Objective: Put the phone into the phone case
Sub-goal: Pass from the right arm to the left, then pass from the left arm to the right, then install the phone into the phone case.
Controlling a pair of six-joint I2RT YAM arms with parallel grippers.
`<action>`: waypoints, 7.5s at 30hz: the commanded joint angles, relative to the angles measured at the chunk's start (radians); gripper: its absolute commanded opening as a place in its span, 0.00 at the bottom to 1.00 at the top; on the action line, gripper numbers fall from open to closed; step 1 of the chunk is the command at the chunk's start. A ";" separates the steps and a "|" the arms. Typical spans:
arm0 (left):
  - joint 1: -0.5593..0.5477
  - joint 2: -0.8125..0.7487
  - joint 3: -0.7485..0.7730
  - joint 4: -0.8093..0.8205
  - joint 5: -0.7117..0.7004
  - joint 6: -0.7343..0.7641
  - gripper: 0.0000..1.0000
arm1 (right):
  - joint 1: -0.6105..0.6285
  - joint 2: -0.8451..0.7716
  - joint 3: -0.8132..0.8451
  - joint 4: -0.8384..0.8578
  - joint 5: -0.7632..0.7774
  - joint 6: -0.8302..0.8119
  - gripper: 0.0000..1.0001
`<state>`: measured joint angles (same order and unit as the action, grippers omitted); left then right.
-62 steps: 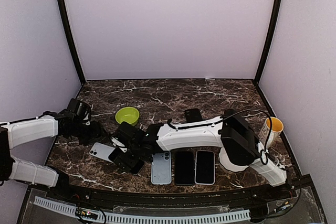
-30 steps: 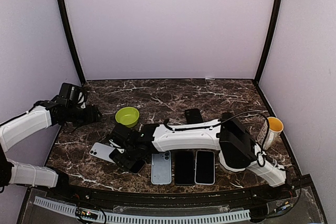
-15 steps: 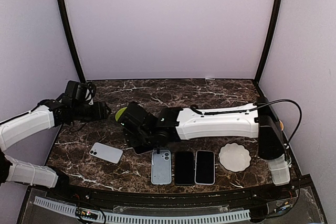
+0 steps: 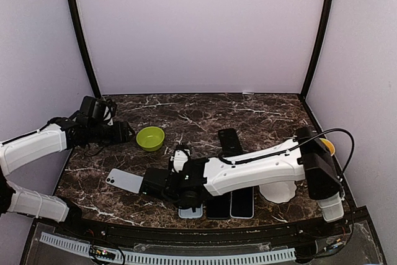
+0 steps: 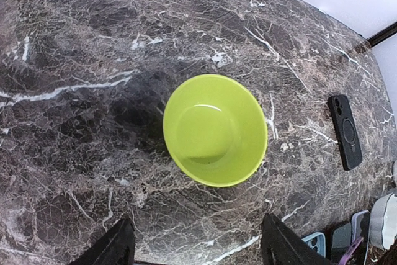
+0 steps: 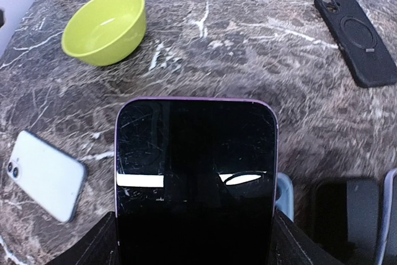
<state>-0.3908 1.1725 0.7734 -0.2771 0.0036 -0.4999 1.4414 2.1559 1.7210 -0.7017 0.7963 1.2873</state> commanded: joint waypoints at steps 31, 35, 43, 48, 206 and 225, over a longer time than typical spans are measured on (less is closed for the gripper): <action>-0.010 -0.179 -0.065 0.185 0.424 0.090 0.66 | 0.162 -0.411 -0.415 0.683 -0.084 -1.139 0.00; -0.022 -0.285 -0.023 0.125 0.569 -0.043 0.62 | 0.124 -0.508 -0.452 0.714 -0.237 -1.342 0.00; -0.036 -0.385 0.106 -0.073 0.827 -0.058 0.78 | 0.050 -0.556 -0.419 0.651 -0.302 -1.543 0.00; -0.067 -0.369 0.102 -0.125 0.841 -0.033 0.78 | 0.020 -0.545 -0.388 0.650 -0.344 -1.576 0.00; -0.688 0.124 -0.026 1.388 -0.237 1.017 0.17 | -0.466 -0.697 -0.501 1.393 -0.839 -0.262 0.00; -0.610 -0.129 0.062 0.422 -0.212 0.595 0.74 | -0.378 -0.620 -0.256 0.410 -0.245 -0.561 0.00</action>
<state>-1.0504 1.1225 0.8085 0.5312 -0.2356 0.2962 1.0126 1.4837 1.3865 -0.0086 0.2970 0.8165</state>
